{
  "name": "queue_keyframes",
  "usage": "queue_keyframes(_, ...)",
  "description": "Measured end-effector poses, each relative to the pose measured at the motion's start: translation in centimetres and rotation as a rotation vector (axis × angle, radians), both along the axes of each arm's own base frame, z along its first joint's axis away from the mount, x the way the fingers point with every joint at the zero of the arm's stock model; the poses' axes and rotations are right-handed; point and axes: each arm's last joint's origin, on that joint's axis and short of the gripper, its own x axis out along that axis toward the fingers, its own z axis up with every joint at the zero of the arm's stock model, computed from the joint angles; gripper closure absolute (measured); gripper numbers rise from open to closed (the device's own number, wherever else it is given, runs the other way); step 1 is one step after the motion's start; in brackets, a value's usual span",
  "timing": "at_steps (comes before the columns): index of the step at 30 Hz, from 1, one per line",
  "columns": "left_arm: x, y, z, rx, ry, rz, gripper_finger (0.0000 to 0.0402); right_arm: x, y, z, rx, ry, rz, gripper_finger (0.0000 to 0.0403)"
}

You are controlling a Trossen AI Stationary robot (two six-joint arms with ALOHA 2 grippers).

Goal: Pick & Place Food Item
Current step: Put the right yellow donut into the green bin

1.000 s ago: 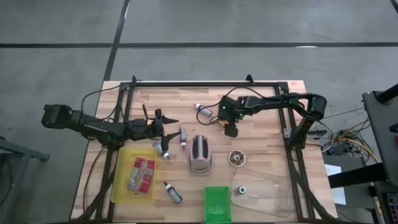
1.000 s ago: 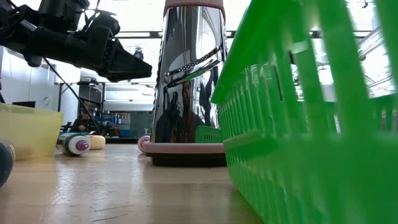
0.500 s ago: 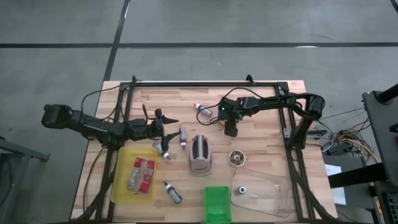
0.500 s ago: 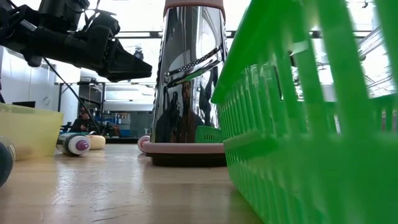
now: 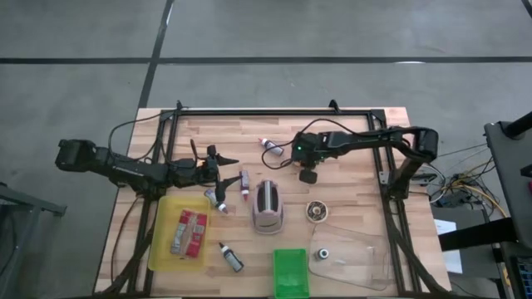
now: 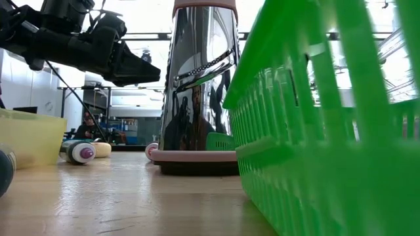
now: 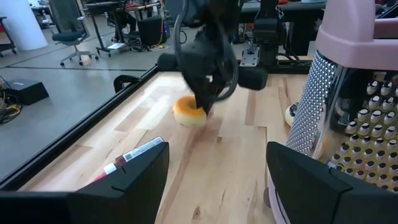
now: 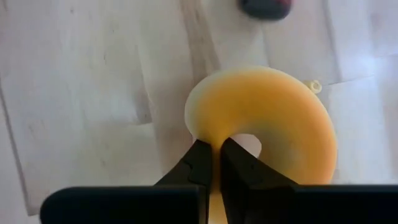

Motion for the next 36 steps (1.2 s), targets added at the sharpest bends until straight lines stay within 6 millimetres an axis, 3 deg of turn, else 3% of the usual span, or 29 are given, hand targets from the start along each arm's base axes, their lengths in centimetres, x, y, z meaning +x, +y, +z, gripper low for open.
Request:
queue_keyframes(11,0.0,0.0,-0.1,0.001,0.009,0.001,0.0129,-2.6,3.2,5.9,-0.088,-0.086,-0.034,0.0394)
queue_keyframes(17,-0.1,0.0,-0.2,-0.001,0.012,0.001,0.0129,-4.5,7.2,9.2,-0.069,-0.194,0.001,0.0394)
queue_keyframes(23,-0.2,0.0,-0.4,-0.003,0.018,0.003,0.0129,-5.4,12.0,10.8,0.007,-0.285,0.085,0.0395)
queue_keyframes(29,-0.3,0.0,-0.5,-0.006,0.019,0.006,0.0129,-4.6,16.8,12.2,0.058,-0.328,0.174,0.0395)
queue_keyframes(36,-0.3,0.0,-0.5,-0.014,0.017,0.008,0.0129,-2.0,23.2,14.0,0.13,-0.327,0.338,0.0394)
